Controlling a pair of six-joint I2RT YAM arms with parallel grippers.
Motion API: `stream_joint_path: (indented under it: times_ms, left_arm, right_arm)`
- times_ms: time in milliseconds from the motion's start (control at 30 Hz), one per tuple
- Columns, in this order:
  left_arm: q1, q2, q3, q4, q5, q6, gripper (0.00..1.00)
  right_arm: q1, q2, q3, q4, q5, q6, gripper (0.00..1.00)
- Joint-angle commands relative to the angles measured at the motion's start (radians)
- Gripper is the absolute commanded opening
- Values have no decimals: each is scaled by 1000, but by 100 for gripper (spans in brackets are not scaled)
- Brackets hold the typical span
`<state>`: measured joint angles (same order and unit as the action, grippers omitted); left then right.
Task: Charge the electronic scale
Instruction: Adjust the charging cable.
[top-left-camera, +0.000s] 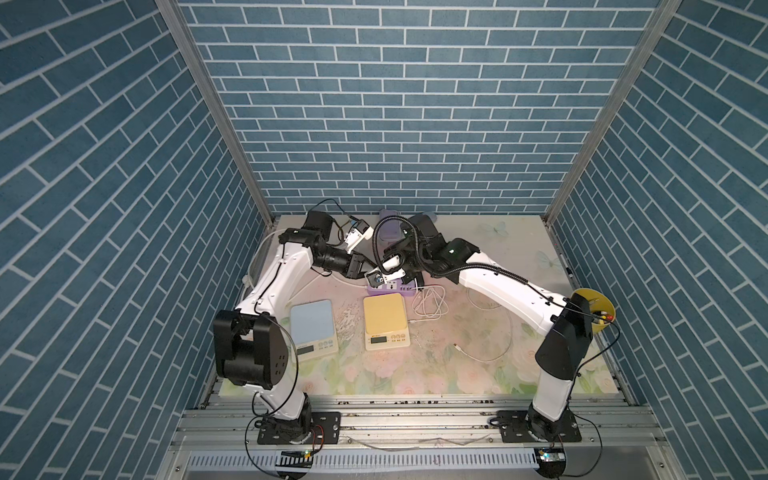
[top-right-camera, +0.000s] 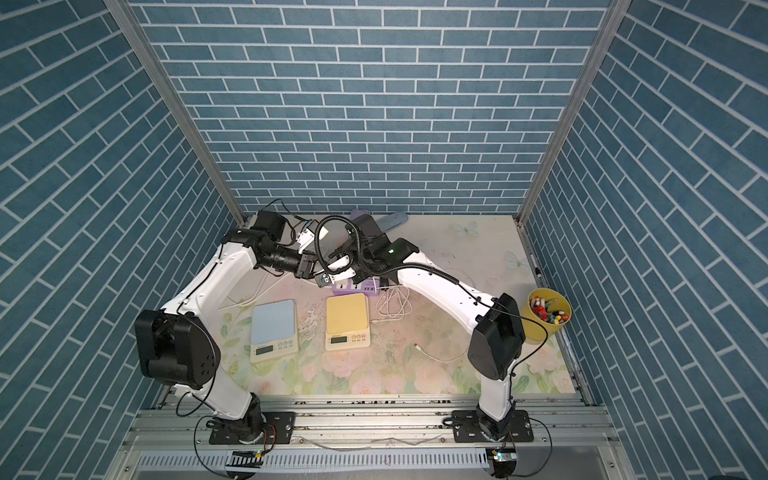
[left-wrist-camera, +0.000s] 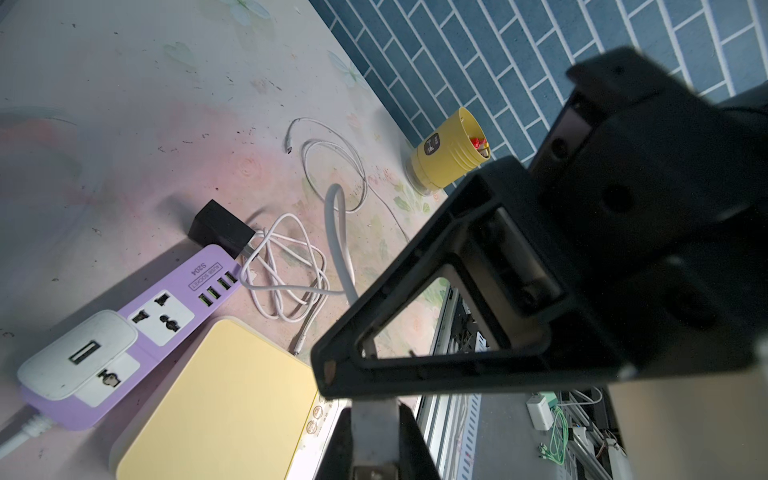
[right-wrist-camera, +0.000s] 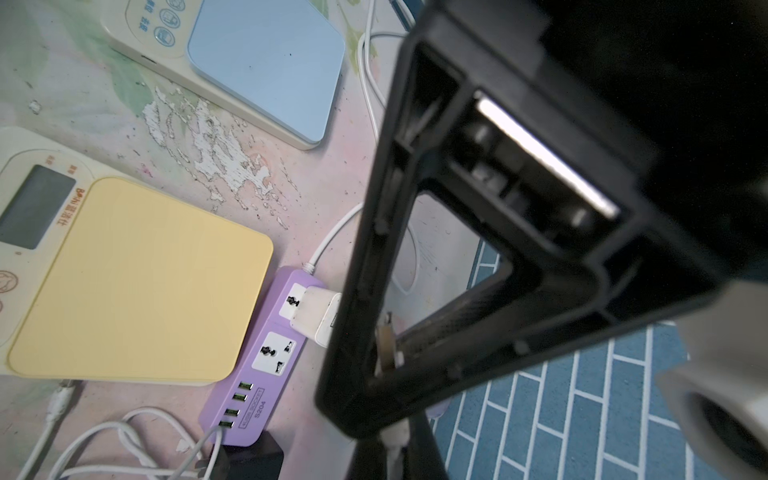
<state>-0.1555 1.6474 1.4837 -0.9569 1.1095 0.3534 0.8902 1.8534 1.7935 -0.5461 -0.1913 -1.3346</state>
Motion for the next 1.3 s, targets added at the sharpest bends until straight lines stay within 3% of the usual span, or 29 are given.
stream_joint_path:
  times_ms: [0,67,133,300,467,533,667,867,1267]
  left_arm:
    - [-4,-52,-39,27,-38,29,37]
    - [0,-99,-80,100,-85,9,48]
    - [12,-157,-150,219,-144,-34,54]
    - [20,-360,-400,643,-314,-103,54]
    - [9,-476,-602,1056,-289,-136,53]
    - [-14,-460,-579,1058,-268,-111,53]
    - [-77,-386,-459,903,-207,24,52]
    - [-118,-302,-377,905,-147,34,45]
    - [-147,-262,-354,872,-113,57,34]
  right_arm:
    - [-8,36,110,-124,-28,87,0]
    - [-26,54,181,-214,-43,169,0]
    - [-56,67,240,-293,-70,258,0]
    - [-126,108,388,-500,-134,434,0]
    - [-192,112,424,-590,-315,541,0]
    - [-201,121,434,-623,-372,552,0]
    - [-204,138,431,-657,-390,547,0]
    - [-204,145,417,-665,-442,551,0]
    - [-205,157,412,-667,-460,556,0]
